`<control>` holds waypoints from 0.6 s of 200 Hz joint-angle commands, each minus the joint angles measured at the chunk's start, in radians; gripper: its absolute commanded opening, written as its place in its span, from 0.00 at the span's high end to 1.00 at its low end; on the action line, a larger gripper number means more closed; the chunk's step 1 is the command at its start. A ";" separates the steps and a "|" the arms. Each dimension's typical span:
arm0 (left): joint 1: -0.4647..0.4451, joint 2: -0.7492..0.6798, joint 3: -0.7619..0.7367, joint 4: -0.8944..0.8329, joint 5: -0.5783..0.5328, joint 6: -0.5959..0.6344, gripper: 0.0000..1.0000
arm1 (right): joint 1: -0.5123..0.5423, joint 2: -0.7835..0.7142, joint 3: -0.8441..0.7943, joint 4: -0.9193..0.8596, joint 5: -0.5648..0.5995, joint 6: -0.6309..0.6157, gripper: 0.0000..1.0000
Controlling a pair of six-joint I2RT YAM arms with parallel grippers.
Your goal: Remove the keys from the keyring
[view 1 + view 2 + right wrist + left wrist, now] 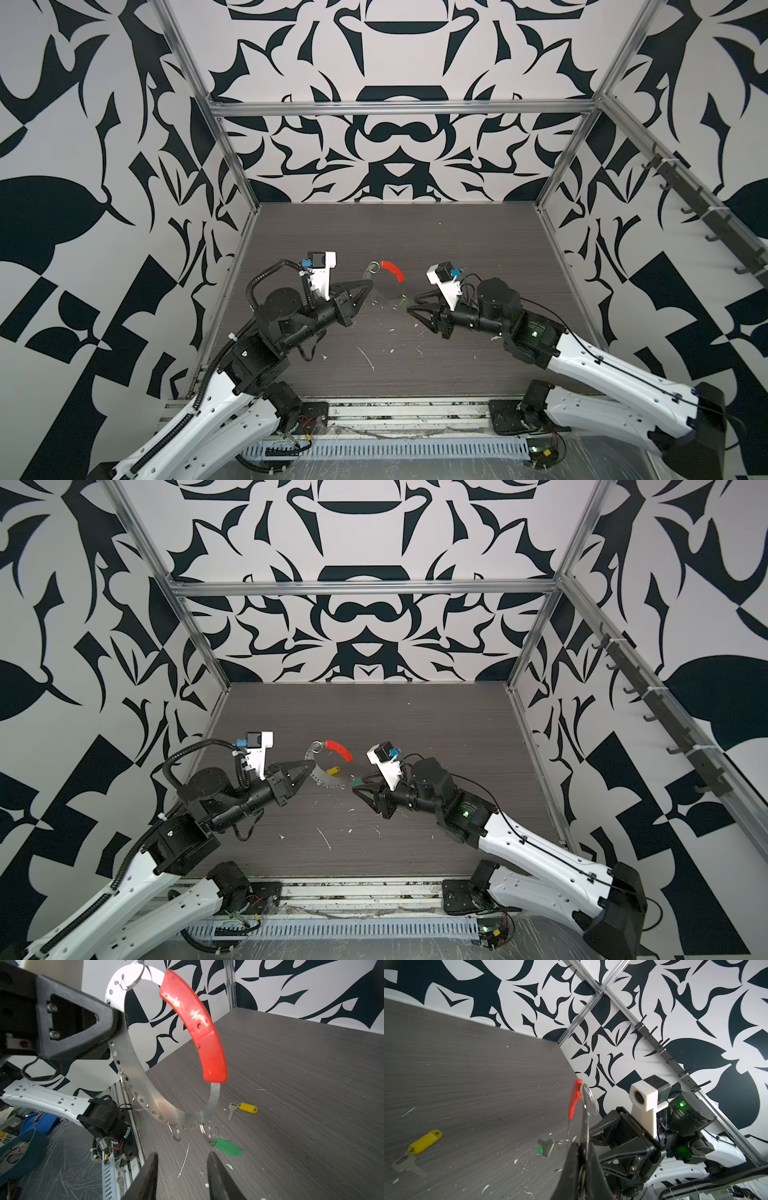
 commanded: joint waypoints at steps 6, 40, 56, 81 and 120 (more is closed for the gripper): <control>0.003 -0.004 0.034 -0.006 0.016 -0.023 1.00 | 0.006 0.003 0.032 0.027 0.023 -0.037 0.58; 0.003 -0.011 0.033 -0.008 0.026 -0.032 1.00 | 0.006 0.030 0.055 0.016 0.000 -0.056 0.58; 0.003 -0.015 0.034 -0.007 0.029 -0.033 1.00 | 0.006 0.044 0.061 0.015 -0.012 -0.058 0.59; 0.003 -0.016 0.037 -0.007 0.036 -0.037 1.00 | 0.005 0.059 0.066 0.015 -0.002 -0.064 0.61; 0.003 -0.021 0.037 -0.007 0.050 -0.042 1.00 | 0.006 0.069 0.071 0.015 0.018 -0.075 0.66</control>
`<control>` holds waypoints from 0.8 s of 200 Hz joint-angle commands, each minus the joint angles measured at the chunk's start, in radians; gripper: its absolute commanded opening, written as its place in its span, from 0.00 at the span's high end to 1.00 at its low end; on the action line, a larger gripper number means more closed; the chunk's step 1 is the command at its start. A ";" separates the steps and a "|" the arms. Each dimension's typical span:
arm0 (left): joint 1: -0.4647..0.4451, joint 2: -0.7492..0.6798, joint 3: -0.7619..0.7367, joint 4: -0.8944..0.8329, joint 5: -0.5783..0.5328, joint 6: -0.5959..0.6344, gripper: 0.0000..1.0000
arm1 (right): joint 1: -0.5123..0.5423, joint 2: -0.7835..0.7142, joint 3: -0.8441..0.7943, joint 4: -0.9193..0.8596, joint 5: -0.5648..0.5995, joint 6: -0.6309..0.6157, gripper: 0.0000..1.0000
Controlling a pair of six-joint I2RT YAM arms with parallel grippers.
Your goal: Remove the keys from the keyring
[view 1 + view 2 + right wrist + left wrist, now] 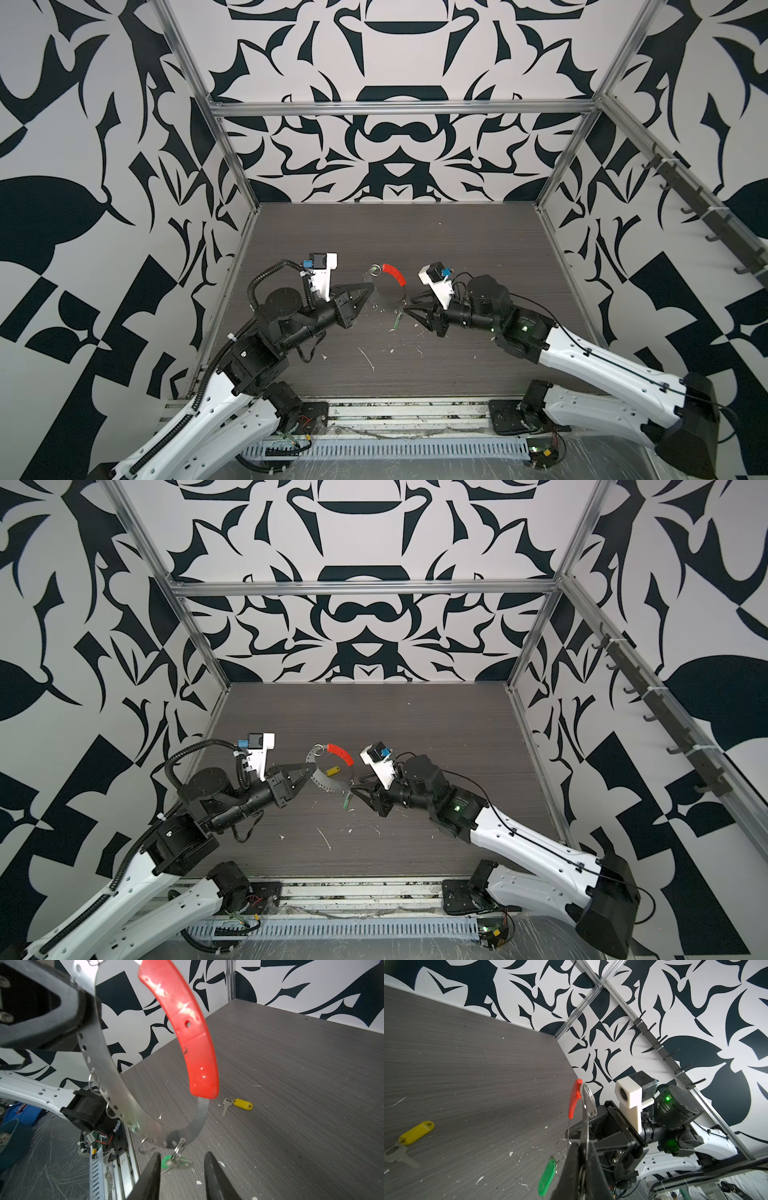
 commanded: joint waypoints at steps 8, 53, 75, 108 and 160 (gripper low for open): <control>0.003 -0.018 0.034 0.009 0.019 -0.016 1.00 | 0.006 0.000 0.055 0.023 0.014 -0.020 0.67; 0.003 -0.031 0.030 0.010 0.019 -0.017 1.00 | 0.006 0.005 0.056 0.019 0.012 -0.021 0.76; 0.003 -0.035 0.027 0.010 0.014 -0.017 1.00 | 0.005 0.002 0.054 0.018 0.012 -0.021 0.80; 0.003 -0.031 0.027 0.015 0.022 -0.022 1.00 | 0.006 0.003 0.054 0.019 0.006 -0.021 0.84; 0.003 -0.038 0.023 0.020 0.020 -0.025 1.00 | 0.006 0.005 0.051 0.019 0.006 -0.021 0.89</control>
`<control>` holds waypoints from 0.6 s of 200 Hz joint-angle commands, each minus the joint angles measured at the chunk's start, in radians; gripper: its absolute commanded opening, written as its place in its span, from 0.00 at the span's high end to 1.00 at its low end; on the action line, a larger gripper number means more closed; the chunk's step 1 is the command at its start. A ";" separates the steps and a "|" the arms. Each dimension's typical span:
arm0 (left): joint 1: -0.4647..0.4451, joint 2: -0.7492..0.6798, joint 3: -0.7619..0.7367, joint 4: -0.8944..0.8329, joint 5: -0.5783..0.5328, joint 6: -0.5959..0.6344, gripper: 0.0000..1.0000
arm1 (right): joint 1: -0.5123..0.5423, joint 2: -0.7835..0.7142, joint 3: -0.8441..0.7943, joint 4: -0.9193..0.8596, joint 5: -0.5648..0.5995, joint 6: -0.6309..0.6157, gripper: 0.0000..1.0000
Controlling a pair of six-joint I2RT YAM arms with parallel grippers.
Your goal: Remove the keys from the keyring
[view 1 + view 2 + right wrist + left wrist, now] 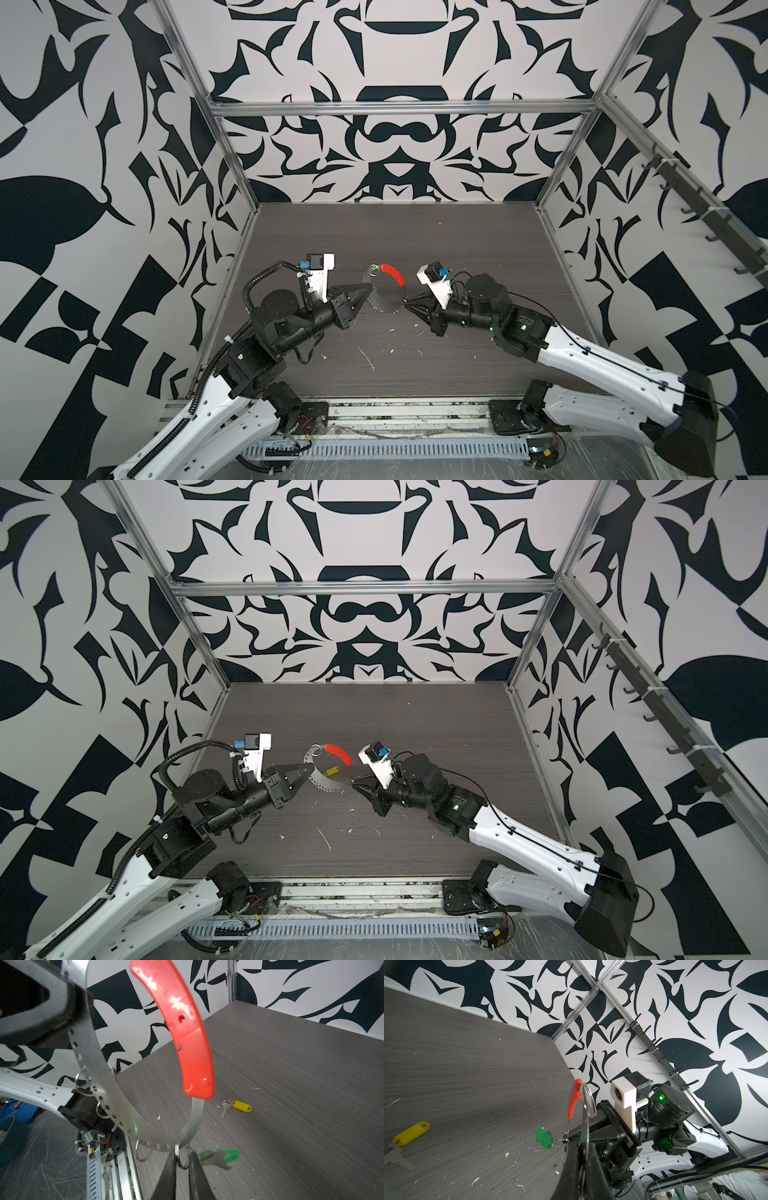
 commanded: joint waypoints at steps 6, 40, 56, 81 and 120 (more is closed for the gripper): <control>0.002 -0.017 0.023 0.019 0.009 -0.011 1.00 | 0.004 -0.006 0.035 0.025 0.003 -0.003 0.90; 0.002 -0.015 0.026 0.020 0.009 -0.011 1.00 | 0.004 -0.010 0.031 0.027 0.001 -0.003 0.99; 0.002 -0.011 0.025 0.019 0.007 -0.012 1.00 | 0.004 -0.015 0.031 0.028 0.008 -0.005 1.00; 0.002 -0.016 0.020 0.012 -0.006 -0.012 1.00 | 0.004 -0.032 0.032 0.028 0.026 -0.008 1.00; 0.002 -0.037 -0.011 -0.005 -0.049 -0.020 1.00 | 0.003 -0.075 0.042 0.019 0.052 -0.007 1.00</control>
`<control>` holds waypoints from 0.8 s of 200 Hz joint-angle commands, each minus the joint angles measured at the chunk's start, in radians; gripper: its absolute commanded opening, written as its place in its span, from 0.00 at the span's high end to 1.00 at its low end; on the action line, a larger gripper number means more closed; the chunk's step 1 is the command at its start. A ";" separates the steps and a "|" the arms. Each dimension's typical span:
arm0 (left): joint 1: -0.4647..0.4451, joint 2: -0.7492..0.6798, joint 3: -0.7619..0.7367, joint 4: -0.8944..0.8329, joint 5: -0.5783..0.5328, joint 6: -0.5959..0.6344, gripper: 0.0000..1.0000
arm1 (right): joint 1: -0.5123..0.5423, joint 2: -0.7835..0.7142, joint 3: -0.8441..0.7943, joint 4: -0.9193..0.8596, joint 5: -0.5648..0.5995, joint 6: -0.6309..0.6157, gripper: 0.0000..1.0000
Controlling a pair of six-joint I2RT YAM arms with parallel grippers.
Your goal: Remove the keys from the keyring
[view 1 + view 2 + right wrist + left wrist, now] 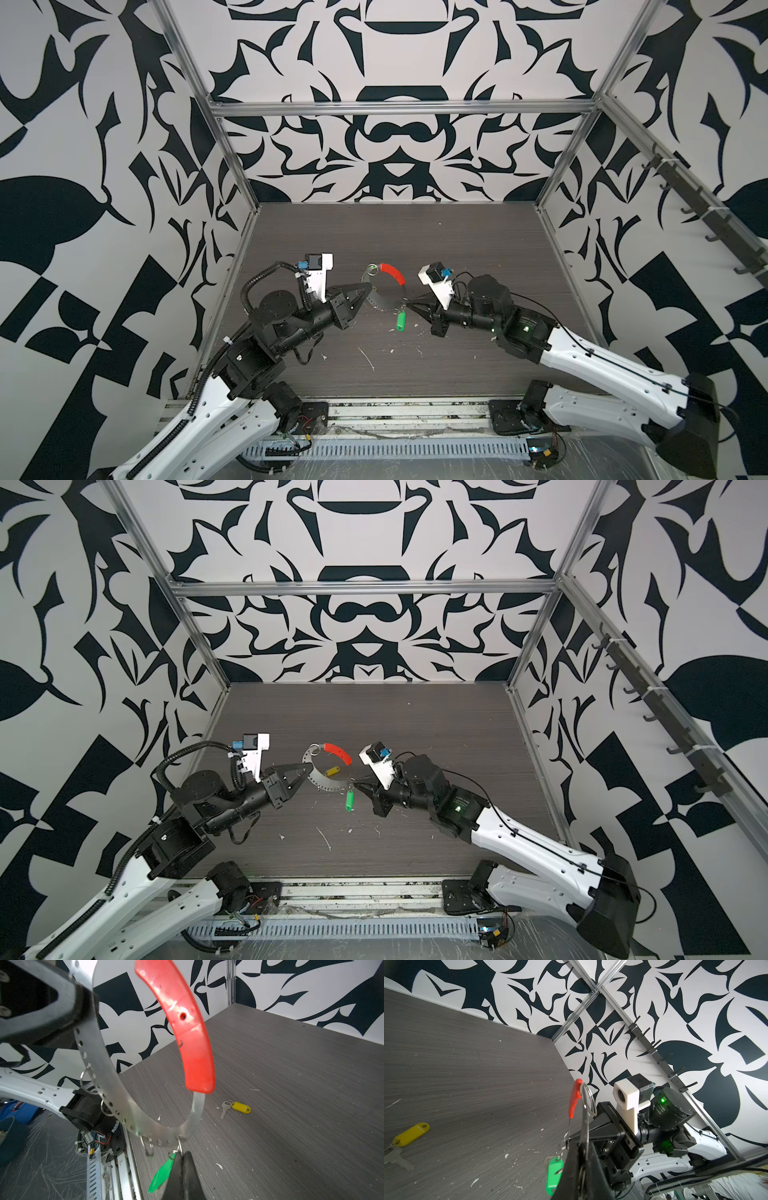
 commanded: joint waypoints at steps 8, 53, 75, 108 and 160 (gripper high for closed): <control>0.002 -0.025 -0.021 -0.001 -0.030 -0.018 1.00 | 0.003 -0.046 0.049 0.026 0.023 -0.003 1.00; 0.003 -0.025 -0.072 0.006 -0.035 -0.042 1.00 | 0.003 -0.044 0.095 -0.011 -0.009 -0.014 1.00; 0.002 -0.026 -0.094 0.016 -0.036 -0.055 1.00 | 0.002 -0.036 0.112 -0.021 -0.022 -0.018 1.00; 0.002 -0.031 -0.120 0.022 -0.035 -0.066 0.92 | 0.003 -0.023 0.134 -0.032 -0.052 -0.026 1.00; 0.002 -0.042 -0.135 0.011 -0.050 -0.075 0.69 | 0.002 -0.023 0.143 -0.031 -0.069 -0.031 1.00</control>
